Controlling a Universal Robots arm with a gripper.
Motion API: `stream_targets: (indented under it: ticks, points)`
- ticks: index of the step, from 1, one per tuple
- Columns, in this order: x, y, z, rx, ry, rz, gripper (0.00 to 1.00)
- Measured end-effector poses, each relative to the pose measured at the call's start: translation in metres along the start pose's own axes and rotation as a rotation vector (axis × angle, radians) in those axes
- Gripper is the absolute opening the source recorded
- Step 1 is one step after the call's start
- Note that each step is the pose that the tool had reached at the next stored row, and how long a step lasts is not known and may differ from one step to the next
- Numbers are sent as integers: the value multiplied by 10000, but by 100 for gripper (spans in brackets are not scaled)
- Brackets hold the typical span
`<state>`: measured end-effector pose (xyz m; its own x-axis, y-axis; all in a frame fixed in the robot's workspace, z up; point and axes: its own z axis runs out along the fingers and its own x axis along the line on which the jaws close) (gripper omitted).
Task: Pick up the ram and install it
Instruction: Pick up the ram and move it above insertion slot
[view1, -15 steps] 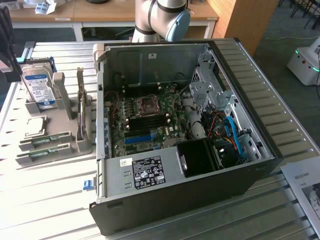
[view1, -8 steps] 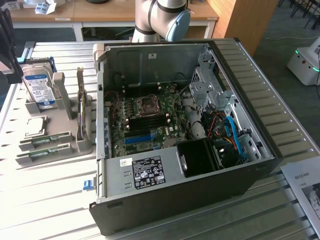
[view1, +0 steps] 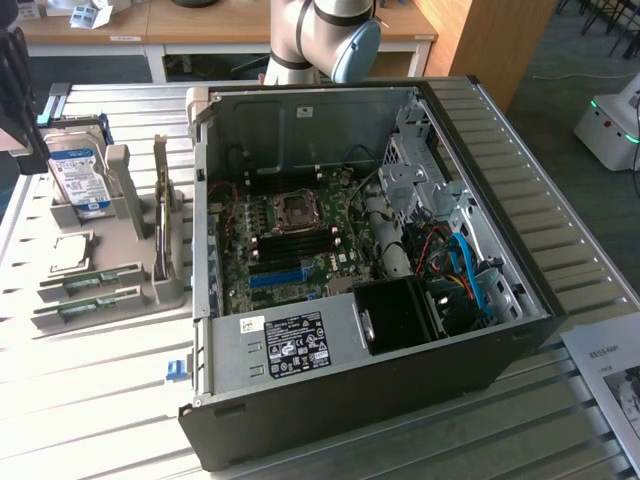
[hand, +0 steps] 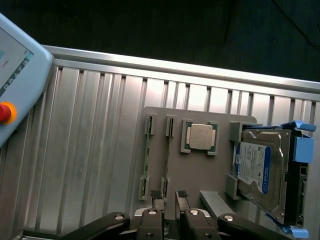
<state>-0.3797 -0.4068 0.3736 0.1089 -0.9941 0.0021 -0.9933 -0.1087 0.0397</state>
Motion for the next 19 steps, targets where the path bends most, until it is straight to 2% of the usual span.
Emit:
stream_targets:
  ticks: [3,7,9,19]
  points:
    - [0,1,3,5,-17,-1,24]
    - [-1,7,4,64,-175,-7,24]
    - [-1,9,3,79,-230,-8,24]
    - [-1,8,10,83,-250,169,24]
